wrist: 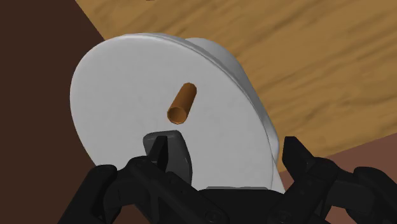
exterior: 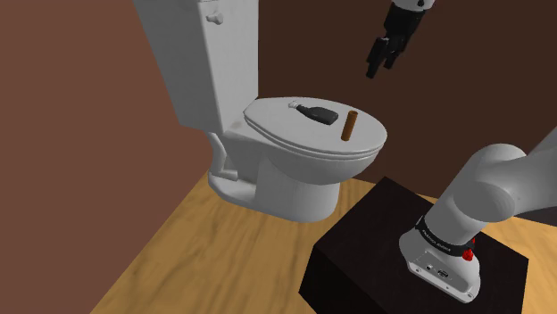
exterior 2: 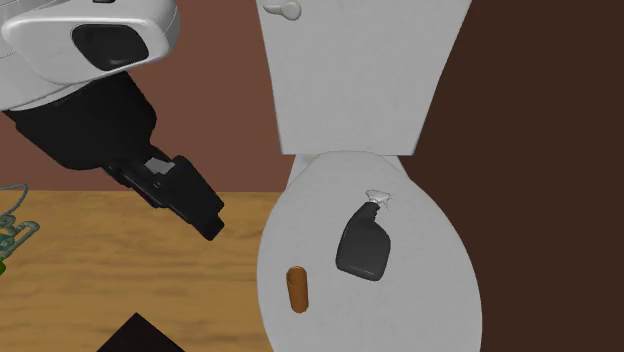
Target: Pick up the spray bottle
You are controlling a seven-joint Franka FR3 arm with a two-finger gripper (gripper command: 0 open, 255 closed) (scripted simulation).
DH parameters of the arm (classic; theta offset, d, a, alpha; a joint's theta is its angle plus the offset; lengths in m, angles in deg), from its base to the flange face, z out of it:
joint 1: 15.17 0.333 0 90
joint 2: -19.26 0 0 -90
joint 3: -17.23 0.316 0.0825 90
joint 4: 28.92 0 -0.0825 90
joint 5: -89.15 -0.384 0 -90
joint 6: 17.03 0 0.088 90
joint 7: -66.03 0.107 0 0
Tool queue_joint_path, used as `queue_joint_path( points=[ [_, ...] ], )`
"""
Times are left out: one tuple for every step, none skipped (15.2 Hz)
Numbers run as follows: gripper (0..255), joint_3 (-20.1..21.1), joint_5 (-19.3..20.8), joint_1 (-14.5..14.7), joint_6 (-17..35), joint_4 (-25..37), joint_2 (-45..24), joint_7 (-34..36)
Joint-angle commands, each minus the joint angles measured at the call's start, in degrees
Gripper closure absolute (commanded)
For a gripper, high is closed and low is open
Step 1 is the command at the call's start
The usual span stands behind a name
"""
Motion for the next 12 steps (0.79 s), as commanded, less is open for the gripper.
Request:
queue_joint_path(
  points=[
    [0, 0.0, 0.0, 0.0, 0.0, 0.0, 0.0, 0.0],
    [0, -0.61, 0.24, -0.02, 1.37, 0.19, -1.82, -0.76],
    [0, -1.2, 0.46, -0.03, 2.71, 0.46, -3.69, -1.51],
    [0, -1.79, 0.64, -0.04, 4.02, 0.81, -5.61, -2.27],
    [0, -2.36, 0.8, -0.04, 5.29, 1.23, -7.56, -3.03],
    [0, -2.92, 0.93, -0.03, 6.52, 1.72, -9.55, -3.79],
    [0, -3.46, 1.02, -0.02, 7.7, 2.3, -11.58, -4.56],
    [0, -3.98, 1.07, -0.01, 8.85, 2.94, -13.64, -5.33],
    [0, -4.49, 1.09, 0.01, 9.95, 3.67, -15.72, -6.11],
    [0, -4.98, 1.07, 0.03, 11.0, 4.46, -17.84, -6.9],
    [0, -5.45, 1.02, 0.06, 12.0, 5.33, -19.98, -7.69],
    [0, -5.91, 0.92, 0.08, 12.94, 6.27, -22.14, -8.5]
  ],
)
